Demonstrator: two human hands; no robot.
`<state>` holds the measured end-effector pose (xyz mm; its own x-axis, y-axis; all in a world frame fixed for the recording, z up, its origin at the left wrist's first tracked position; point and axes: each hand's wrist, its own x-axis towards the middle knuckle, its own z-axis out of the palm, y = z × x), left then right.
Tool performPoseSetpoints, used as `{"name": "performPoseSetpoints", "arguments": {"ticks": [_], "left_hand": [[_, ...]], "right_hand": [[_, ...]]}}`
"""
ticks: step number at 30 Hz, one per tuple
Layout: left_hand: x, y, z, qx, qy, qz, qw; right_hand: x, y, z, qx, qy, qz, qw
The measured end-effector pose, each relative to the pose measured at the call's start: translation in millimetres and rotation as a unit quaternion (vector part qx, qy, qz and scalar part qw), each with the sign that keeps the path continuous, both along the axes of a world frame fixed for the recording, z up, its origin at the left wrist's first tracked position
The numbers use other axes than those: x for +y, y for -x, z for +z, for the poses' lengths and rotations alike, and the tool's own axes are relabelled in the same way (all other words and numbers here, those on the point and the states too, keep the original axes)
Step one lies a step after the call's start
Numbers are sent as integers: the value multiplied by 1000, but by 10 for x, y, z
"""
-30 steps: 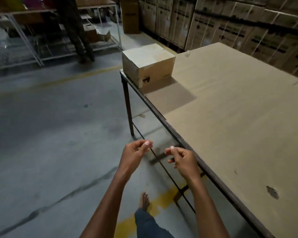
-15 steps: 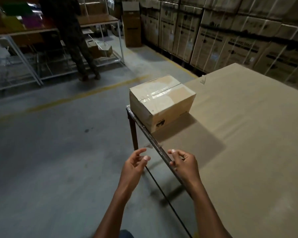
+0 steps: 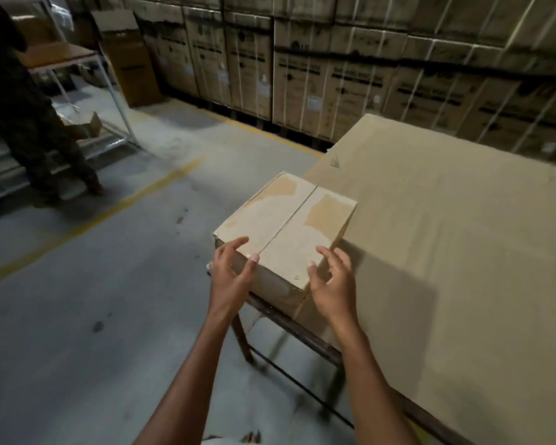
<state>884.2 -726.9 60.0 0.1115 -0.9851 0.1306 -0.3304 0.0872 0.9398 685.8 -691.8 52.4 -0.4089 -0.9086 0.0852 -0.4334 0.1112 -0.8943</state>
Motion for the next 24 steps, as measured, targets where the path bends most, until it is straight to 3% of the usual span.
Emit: {"name": "performPoseSetpoints", "arguments": {"ticks": [6,9,13,18,22,24], "left_hand": [[-334,-218,-164,-30,-27,27,999],[-402,-235,-164,16,-38,29,999],[-619,-380,-235,73,-68,49,994],[-905,-560,-673,167,-216,-2,962],[-750,-467,-486,172,-244,-54,953],[-621,-368,-366,196,-229,-89,949]], "right_hand": [[-230,-496,-180,12,-56,-55,997],[-194,-583,-240,2,-86,-62,994],[-165,-536,-308,-32,-53,-68,996],[-16,-398,-416,-95,-13,-101,990],[300,-147,-413,-187,6,-134,973],[463,-22,-439,-188,-4,-155,970]]}}
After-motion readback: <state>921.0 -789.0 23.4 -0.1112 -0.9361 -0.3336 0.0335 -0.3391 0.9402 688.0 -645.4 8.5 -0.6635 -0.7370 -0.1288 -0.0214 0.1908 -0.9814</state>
